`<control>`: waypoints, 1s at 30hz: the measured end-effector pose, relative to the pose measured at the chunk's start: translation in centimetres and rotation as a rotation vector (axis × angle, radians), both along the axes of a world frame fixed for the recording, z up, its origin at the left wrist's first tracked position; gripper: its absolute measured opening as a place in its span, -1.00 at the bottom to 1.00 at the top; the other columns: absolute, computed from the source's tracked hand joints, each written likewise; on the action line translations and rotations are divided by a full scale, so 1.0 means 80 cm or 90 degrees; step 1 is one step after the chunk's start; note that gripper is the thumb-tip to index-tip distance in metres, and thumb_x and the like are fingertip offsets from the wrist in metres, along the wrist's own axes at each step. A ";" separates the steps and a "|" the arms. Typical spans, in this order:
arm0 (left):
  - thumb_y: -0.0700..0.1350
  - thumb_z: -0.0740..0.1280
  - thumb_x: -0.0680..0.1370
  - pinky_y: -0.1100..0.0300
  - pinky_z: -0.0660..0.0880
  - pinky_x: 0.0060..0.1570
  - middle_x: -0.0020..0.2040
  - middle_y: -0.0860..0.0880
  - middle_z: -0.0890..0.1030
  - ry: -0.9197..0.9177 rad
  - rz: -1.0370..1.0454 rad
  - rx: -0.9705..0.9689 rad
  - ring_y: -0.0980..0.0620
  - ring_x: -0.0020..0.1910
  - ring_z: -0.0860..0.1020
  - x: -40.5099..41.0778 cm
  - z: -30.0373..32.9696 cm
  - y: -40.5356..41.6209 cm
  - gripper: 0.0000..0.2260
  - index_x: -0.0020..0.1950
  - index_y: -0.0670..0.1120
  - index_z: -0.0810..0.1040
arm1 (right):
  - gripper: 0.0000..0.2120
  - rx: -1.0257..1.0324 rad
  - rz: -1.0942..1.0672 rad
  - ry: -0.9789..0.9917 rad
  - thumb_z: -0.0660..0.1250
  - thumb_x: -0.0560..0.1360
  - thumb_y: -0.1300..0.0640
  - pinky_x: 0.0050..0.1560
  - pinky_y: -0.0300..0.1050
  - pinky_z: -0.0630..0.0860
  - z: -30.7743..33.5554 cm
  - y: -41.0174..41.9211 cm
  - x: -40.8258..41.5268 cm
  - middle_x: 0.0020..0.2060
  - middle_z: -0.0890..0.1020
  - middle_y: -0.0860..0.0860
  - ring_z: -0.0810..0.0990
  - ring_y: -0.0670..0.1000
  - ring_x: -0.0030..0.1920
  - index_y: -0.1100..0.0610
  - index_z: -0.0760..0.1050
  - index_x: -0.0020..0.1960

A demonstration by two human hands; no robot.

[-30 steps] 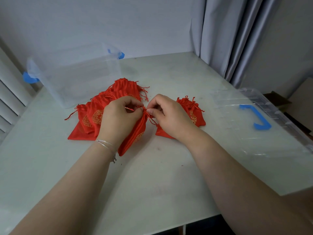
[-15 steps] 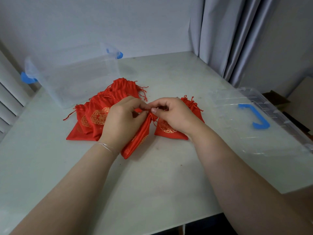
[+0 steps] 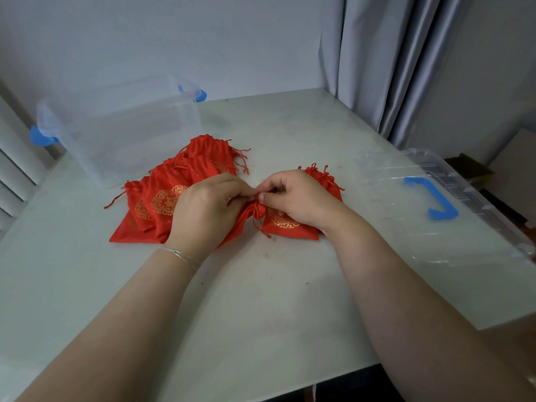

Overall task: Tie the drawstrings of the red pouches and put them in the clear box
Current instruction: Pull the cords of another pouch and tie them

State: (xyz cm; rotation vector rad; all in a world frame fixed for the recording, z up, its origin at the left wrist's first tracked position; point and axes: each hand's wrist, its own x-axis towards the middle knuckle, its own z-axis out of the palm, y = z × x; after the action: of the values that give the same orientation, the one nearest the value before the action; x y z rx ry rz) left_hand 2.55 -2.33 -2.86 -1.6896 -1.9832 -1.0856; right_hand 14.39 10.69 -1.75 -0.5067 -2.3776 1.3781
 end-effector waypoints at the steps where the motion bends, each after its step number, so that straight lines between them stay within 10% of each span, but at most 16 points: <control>1: -0.17 0.40 0.43 0.06 0.56 -0.27 -0.16 0.03 0.68 0.001 0.008 0.002 0.04 -0.17 0.63 0.000 0.000 0.000 -0.91 -0.11 -0.08 0.69 | -0.89 0.019 -0.011 0.000 0.32 0.51 0.27 -0.38 -0.48 0.33 -0.001 -0.002 -0.001 -0.34 0.56 -0.16 0.48 -0.32 -0.48 0.09 0.58 -0.06; 17: -0.05 0.11 0.47 0.08 0.43 -0.38 -0.21 -0.05 0.62 0.028 0.021 -0.029 -0.14 -0.28 0.57 0.002 0.006 -0.001 -0.77 -0.04 -0.16 0.45 | -0.88 -0.048 0.016 -0.009 0.07 0.58 0.22 -0.34 -0.19 0.49 0.005 -0.013 -0.001 -0.36 0.66 0.02 0.63 -0.07 -0.41 0.07 0.32 -0.09; 23: -0.09 0.24 0.49 0.00 0.50 -0.20 -0.15 0.02 0.58 -0.061 0.029 -0.040 -0.05 -0.18 0.56 0.007 0.000 0.003 -0.88 -0.03 -0.09 0.48 | -0.71 -0.068 0.005 -0.008 0.28 0.49 -0.21 -0.45 -0.10 0.49 -0.002 -0.009 -0.002 -0.24 0.65 0.09 0.61 0.04 -0.41 -0.06 0.35 0.06; 28: -0.16 0.31 0.53 0.09 0.45 0.01 -0.01 -0.01 0.62 -0.116 0.093 -0.065 -0.07 -0.02 0.54 -0.016 -0.011 0.004 -0.87 0.05 -0.06 0.59 | -0.74 -0.001 -0.016 -0.011 0.43 0.44 0.19 -0.45 -0.10 0.48 -0.003 0.012 0.004 -0.15 0.59 -0.07 0.53 -0.07 -0.39 -0.04 0.51 0.07; 30: -0.12 0.33 0.53 0.03 0.37 0.10 0.11 -0.09 0.59 -0.065 0.243 -0.092 -0.19 0.09 0.47 -0.037 -0.018 0.000 -0.82 0.11 -0.07 0.59 | -0.69 0.089 -0.014 -0.047 0.43 0.43 0.23 -0.14 -0.18 0.49 -0.005 0.024 0.008 -0.05 0.60 -0.11 0.58 -0.16 -0.16 -0.04 0.55 0.13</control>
State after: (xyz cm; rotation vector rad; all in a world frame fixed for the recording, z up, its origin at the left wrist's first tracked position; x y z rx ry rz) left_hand -0.39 -2.29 -4.31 -1.2609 -2.3725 -0.9233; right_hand 15.05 12.60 -2.15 -0.5509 -2.4972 1.1925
